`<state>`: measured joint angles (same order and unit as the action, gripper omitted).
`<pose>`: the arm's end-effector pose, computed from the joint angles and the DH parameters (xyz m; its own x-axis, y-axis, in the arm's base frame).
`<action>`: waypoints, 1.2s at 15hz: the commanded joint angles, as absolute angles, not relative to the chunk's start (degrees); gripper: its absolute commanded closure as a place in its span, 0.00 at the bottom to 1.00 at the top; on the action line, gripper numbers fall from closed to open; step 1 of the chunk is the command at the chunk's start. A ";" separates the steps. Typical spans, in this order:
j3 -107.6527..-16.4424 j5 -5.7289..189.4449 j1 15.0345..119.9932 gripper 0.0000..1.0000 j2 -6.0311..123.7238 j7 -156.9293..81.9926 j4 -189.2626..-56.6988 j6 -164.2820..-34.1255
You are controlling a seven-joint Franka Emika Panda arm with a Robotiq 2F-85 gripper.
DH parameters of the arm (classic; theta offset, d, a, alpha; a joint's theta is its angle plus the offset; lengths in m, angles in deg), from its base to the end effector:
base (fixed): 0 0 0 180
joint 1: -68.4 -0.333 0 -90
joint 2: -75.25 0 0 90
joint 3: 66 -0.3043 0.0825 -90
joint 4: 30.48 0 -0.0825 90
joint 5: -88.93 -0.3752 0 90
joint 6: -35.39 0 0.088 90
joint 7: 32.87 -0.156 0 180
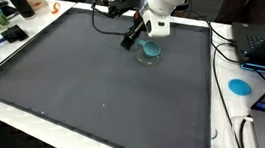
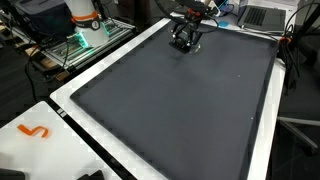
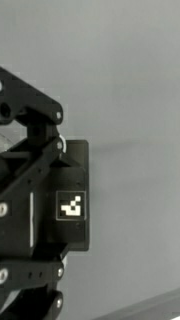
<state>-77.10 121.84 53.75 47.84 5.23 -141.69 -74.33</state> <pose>0.5120 0.1793 0.1706 0.0763 0.8210 -0.5658 0.9860 -0.1465 -0.0796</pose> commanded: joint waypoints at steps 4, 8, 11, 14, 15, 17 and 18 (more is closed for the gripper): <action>-77.65 122.41 53.63 0.69 44.97 4.35 -140.84 -74.84; -77.19 122.81 53.88 0.69 45.46 4.38 -141.32 -74.18; -76.93 122.64 54.26 0.69 46.06 4.09 -142.02 -74.09; -77.22 122.30 54.25 0.69 45.73 4.45 -141.72 -74.37; -77.42 122.12 54.22 0.69 45.59 4.82 -141.51 -74.45; -77.98 121.13 54.58 0.69 45.85 6.20 -141.51 -74.84; -78.03 121.02 54.66 0.69 46.08 6.50 -141.58 -75.07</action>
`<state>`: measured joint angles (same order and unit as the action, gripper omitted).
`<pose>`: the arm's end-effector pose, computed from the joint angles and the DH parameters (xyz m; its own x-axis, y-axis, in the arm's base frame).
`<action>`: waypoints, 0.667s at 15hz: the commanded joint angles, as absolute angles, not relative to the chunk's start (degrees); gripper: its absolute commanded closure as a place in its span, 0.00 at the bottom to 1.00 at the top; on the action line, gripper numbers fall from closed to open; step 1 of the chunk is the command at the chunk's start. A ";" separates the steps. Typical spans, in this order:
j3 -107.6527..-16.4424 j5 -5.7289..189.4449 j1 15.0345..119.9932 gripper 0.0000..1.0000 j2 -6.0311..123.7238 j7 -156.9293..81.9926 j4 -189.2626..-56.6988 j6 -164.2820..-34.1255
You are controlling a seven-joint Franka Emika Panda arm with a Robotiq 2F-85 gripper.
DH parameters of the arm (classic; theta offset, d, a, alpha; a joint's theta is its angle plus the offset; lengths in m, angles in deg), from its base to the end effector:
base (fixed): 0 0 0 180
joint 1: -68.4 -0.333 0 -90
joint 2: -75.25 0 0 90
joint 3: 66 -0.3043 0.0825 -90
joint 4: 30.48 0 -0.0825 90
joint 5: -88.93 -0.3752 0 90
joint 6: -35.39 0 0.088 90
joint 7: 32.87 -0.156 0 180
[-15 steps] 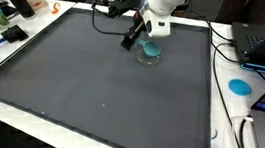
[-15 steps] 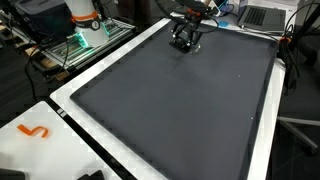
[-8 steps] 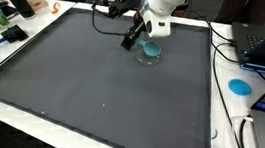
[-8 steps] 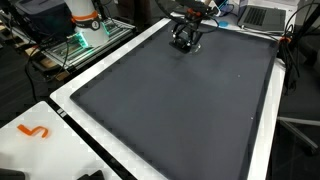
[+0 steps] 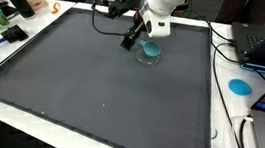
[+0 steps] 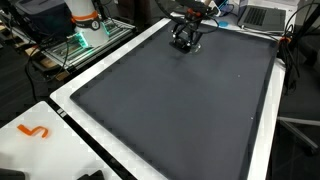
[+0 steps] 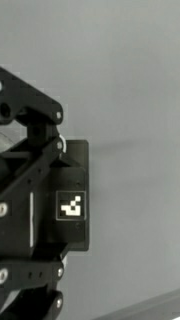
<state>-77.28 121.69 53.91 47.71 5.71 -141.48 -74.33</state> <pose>0.5127 0.1801 0.1706 0.0698 0.8242 -0.5619 0.9863 -0.1415 -0.0850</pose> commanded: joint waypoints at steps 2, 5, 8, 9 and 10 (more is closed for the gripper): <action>-77.99 120.89 54.86 0.69 46.46 6.73 -141.65 -75.28; -78.00 120.65 55.25 0.69 47.11 7.44 -141.92 -75.35; -78.07 120.10 55.62 0.69 47.71 7.87 -142.19 -75.56; -78.22 119.56 55.94 0.69 47.91 8.35 -142.35 -75.89; -78.31 119.12 56.27 0.69 48.22 8.89 -142.63 -76.41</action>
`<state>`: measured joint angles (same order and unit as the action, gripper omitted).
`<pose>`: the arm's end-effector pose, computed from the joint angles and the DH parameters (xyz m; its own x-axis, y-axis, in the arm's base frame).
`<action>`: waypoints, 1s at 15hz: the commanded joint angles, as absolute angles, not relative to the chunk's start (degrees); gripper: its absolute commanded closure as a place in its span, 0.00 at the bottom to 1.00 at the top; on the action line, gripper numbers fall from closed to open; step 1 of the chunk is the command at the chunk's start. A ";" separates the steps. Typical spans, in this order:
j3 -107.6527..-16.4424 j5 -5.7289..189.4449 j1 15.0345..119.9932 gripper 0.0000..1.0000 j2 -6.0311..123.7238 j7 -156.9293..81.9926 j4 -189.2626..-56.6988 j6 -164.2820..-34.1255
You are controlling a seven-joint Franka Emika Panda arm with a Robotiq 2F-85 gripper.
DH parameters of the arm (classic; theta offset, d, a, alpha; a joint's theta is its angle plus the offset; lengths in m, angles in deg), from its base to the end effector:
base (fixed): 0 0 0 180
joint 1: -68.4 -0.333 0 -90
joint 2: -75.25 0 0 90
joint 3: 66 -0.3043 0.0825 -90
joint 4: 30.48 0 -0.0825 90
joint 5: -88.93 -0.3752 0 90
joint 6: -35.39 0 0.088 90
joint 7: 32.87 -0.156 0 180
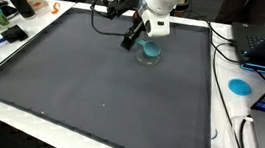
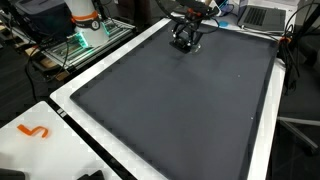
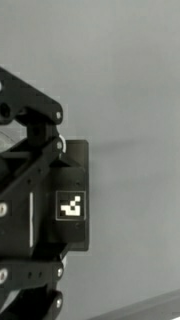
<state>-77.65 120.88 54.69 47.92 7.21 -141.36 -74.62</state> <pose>0.5148 0.1787 0.1729 0.0599 0.8359 -0.5456 0.9859 -0.1351 -0.0987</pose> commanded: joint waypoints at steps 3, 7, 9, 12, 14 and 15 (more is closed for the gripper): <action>-78.31 117.78 57.13 0.69 49.37 10.76 -143.66 -77.98; -78.22 116.57 58.04 0.69 51.41 13.00 -145.47 -79.93; -78.23 115.98 58.39 0.69 52.35 13.75 -146.44 -81.10; -78.05 115.56 58.64 0.69 54.05 13.82 -147.98 -82.52; -78.04 115.14 58.73 0.69 55.19 13.85 -148.89 -83.25; -78.04 114.97 58.76 0.69 55.80 13.94 -149.33 -83.56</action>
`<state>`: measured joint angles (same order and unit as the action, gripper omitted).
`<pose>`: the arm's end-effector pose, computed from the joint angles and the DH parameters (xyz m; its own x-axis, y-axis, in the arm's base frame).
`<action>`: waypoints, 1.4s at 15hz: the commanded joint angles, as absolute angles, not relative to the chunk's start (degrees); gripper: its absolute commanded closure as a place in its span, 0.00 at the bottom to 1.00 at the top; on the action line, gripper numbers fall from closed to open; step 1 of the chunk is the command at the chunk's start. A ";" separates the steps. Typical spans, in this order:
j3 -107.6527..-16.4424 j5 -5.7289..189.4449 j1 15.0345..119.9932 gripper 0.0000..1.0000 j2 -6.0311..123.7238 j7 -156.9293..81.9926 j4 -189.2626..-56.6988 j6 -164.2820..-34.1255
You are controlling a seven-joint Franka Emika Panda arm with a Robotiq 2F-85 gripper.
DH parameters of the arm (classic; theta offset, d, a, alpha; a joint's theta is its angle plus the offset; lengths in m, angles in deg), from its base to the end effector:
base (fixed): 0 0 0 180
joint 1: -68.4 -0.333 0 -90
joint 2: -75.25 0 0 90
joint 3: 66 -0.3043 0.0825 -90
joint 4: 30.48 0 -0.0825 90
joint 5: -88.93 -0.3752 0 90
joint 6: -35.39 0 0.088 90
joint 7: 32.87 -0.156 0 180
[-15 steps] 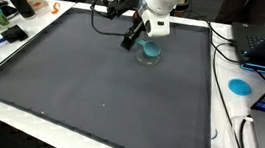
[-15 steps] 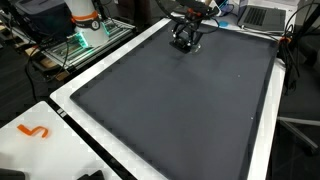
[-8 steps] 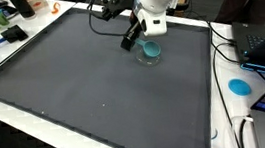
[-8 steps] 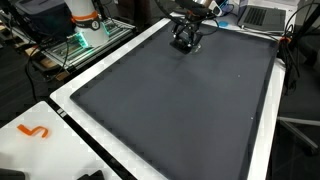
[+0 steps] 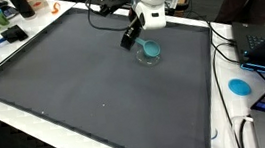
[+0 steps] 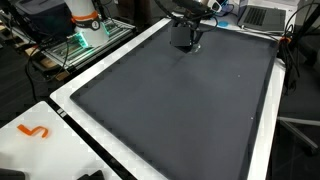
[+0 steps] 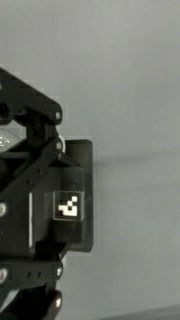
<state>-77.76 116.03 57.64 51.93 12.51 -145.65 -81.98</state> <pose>0.5158 0.1688 0.1844 0.0615 0.9036 -0.4239 0.9885 -0.1141 -0.0997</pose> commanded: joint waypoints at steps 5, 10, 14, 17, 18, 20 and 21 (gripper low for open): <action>-77.92 113.61 59.61 0.69 59.16 14.39 -151.09 -84.23; -78.31 107.45 60.98 0.69 61.53 17.19 -151.69 -85.15; -78.39 101.44 60.95 0.69 62.73 16.47 -151.64 -85.68; -78.66 96.70 60.59 0.69 63.58 14.54 -151.65 -86.47; -78.77 95.22 60.43 0.69 63.94 13.58 -151.80 -86.97; -78.90 93.31 59.94 0.69 64.55 10.87 -151.98 -88.22; -79.00 92.74 59.72 0.69 64.84 9.45 -152.07 -89.03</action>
<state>-78.52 95.57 60.04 62.27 13.13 -149.54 -86.19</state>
